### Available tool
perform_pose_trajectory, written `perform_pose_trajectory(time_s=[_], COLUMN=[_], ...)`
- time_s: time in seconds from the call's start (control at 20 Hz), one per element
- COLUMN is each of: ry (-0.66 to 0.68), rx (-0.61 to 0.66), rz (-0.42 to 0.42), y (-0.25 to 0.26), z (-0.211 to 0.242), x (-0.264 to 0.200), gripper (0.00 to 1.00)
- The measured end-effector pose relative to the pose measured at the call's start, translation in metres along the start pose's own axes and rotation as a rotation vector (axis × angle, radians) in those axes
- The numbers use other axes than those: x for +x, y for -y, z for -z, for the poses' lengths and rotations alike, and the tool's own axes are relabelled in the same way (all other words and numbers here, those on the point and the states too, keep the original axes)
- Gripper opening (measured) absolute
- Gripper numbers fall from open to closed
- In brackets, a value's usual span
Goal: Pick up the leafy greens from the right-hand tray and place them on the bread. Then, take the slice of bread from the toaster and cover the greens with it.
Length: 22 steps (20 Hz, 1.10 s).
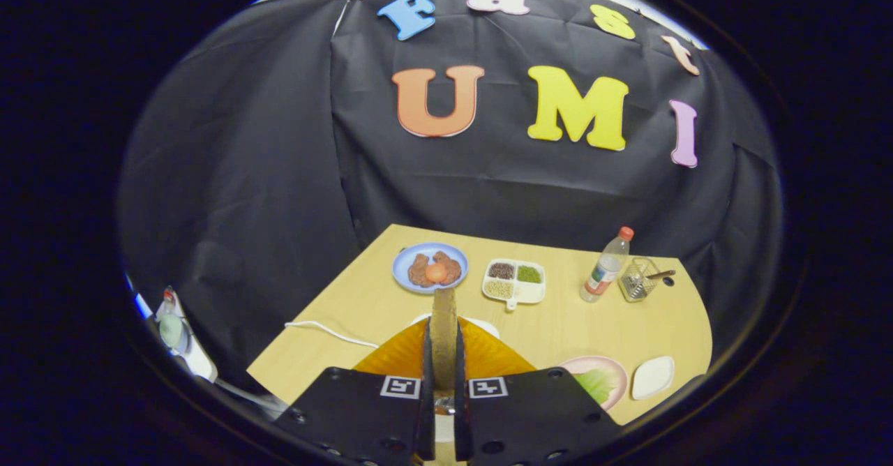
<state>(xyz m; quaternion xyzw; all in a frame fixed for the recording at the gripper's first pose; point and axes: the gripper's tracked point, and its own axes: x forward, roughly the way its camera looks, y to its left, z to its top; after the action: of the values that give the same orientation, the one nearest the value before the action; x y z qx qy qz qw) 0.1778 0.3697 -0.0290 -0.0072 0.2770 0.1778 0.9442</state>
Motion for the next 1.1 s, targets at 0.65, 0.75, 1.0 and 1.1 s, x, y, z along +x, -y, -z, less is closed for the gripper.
perform_pose_trajectory(time_s=[0.65,0.75,1.0,1.1], ry=[-0.003,-0.054,-0.137,-0.156], rx=[0.060,0.097,0.186,0.229], rz=[0.147,0.147,0.074,0.066], y=[0.148,0.166,0.180,0.191], z=[0.041,0.065,0.116,0.135], x=[-0.020,-0.003,0.022,0.034], gripper=[0.11,0.10,0.10,0.11])
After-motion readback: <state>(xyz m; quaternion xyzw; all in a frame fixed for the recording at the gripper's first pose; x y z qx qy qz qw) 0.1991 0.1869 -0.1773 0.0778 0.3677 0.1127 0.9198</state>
